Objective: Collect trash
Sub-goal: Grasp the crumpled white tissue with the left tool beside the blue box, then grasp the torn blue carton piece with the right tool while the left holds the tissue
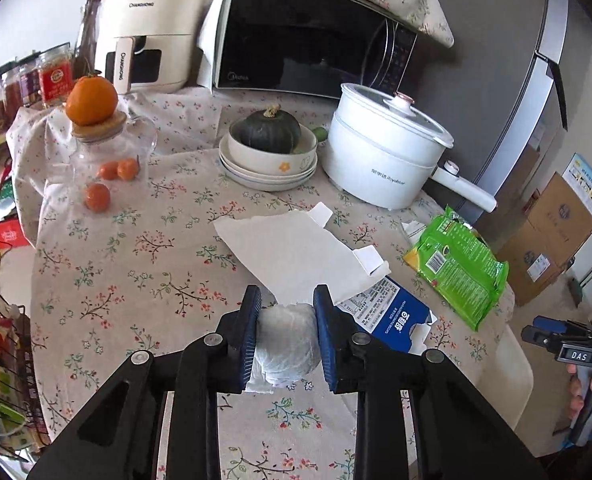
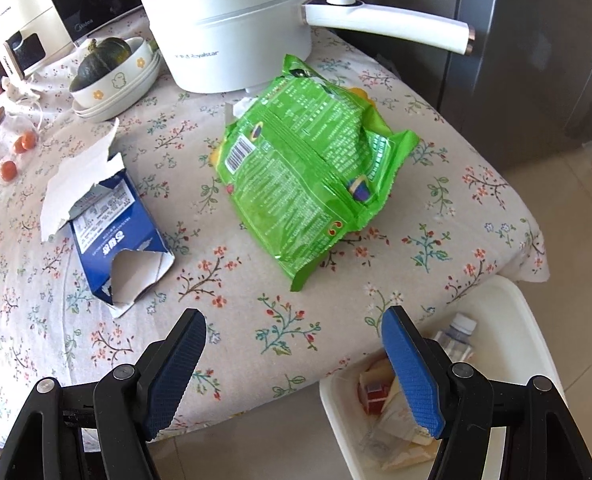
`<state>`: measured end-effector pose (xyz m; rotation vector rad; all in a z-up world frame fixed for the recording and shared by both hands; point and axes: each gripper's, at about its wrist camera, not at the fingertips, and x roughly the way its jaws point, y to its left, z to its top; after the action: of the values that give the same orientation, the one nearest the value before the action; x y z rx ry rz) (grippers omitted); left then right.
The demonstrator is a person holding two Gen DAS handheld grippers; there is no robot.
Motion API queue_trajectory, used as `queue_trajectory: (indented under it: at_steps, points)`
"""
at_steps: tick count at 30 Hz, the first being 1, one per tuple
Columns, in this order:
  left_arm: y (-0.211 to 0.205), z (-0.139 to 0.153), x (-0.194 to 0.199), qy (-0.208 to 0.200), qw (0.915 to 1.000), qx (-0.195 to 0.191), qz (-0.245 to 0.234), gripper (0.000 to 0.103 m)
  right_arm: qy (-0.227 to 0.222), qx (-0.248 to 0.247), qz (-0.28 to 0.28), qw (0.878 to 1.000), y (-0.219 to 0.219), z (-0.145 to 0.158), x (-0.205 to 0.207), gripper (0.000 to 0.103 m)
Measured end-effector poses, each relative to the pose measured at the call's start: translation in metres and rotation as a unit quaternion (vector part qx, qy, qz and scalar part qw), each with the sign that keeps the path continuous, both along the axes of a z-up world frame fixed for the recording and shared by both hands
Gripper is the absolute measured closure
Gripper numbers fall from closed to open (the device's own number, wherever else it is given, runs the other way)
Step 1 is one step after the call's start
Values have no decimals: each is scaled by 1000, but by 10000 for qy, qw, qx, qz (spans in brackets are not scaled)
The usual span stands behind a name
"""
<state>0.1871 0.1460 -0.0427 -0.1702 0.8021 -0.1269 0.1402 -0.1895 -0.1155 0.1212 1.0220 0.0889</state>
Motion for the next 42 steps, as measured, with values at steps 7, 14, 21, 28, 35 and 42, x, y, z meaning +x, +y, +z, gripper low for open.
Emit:
queue_trajectory:
  at_steps: [7,14,21,28,35,42]
  points:
    - [35,10,-42,-110,9994,-253,222,75,-186,44,232,9995,40,9,1,27]
    - [73,-2,-67,51,9974,-527,488,75,-191,136,609,9979,94,6,6,27]
    - [97,-5,-75,78,9957,-700,603,75,-147,141,997,9948,153,-6,18,27]
    - [105,1,-73,72,9941,-769,756,75,-72,98,1164,9931,188,-22,44,27]
    - [113,-3,-71,201,9922,-815,923,75,-174,-469,1546,9867,240,-35,63,27]
    - [131,-4,-76,215,9909,-717,1119,75,-240,-1144,1585,9804,299,-53,94,27]
